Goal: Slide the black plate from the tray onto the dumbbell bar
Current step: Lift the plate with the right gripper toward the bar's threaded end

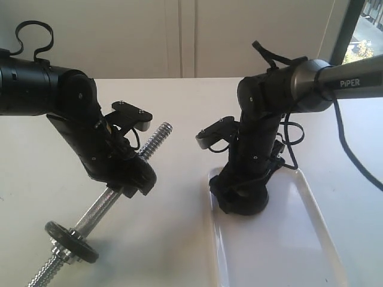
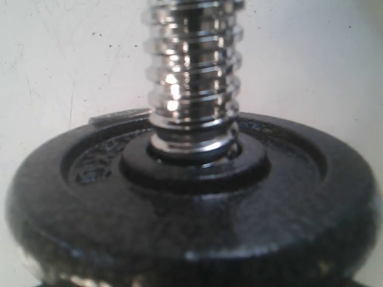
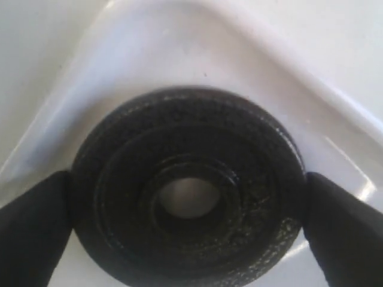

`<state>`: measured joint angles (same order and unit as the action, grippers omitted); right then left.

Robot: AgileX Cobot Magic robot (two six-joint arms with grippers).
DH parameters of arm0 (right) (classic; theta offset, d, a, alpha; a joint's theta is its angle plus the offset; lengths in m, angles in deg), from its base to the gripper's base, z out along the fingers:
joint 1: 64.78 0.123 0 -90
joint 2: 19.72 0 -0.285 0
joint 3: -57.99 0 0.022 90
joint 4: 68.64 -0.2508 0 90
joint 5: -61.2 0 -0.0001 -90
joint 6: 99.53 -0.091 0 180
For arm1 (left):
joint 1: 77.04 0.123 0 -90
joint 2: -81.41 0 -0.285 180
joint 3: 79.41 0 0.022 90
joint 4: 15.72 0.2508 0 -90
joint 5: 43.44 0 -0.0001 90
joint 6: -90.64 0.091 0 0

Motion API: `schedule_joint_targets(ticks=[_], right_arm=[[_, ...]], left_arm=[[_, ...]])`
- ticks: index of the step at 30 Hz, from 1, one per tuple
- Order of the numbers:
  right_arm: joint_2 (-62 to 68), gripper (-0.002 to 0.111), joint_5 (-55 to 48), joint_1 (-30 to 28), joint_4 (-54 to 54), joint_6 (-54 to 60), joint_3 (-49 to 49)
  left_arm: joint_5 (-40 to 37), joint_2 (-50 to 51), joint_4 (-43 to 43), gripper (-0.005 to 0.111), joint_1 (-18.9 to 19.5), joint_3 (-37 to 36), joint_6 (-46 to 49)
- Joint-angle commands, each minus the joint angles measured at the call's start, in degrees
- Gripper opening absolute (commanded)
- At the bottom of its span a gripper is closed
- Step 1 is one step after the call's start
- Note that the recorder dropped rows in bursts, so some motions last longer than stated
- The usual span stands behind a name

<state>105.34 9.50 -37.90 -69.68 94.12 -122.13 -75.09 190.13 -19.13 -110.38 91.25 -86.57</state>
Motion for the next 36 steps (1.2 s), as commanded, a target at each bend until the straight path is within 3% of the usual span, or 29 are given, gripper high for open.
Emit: schedule_joint_targets(ticks=[1, 9, 17, 23, 26, 36], right_arm=[[-3.5, 0.000, -5.3, 0.0, 1.5, -2.1, -0.8], [-11.7, 0.000, -4.2, -4.0, -1.5, -0.2, -0.8], [-12.7, 0.000, -6.9, -14.9, -36.3, 24.3, -0.8], [-8.6, 0.000, -17.6, -22.6, -58.4, 37.6, -0.8], [-5.4, 0.000, -18.3, -25.0, -66.6, 40.8, -0.8], [0.9, 0.000, -18.3, -25.1, -73.8, 41.7, -0.8]], left_arm=[[1.8, -2.2, 0.1, 0.000, -0.1, 0.8, 3.3], [1.5, -2.2, -3.3, 0.000, -0.1, 0.8, 5.8], [1.2, -2.2, -11.4, 0.000, -0.1, 0.8, 14.7], [0.6, -2.2, -16.9, 0.000, -0.1, 0.8, 22.3], [0.5, -2.2, -19.9, 0.000, -0.1, 0.8, 25.1], [0.0, -2.2, -23.6, 0.000, -0.1, 0.8, 30.2]])
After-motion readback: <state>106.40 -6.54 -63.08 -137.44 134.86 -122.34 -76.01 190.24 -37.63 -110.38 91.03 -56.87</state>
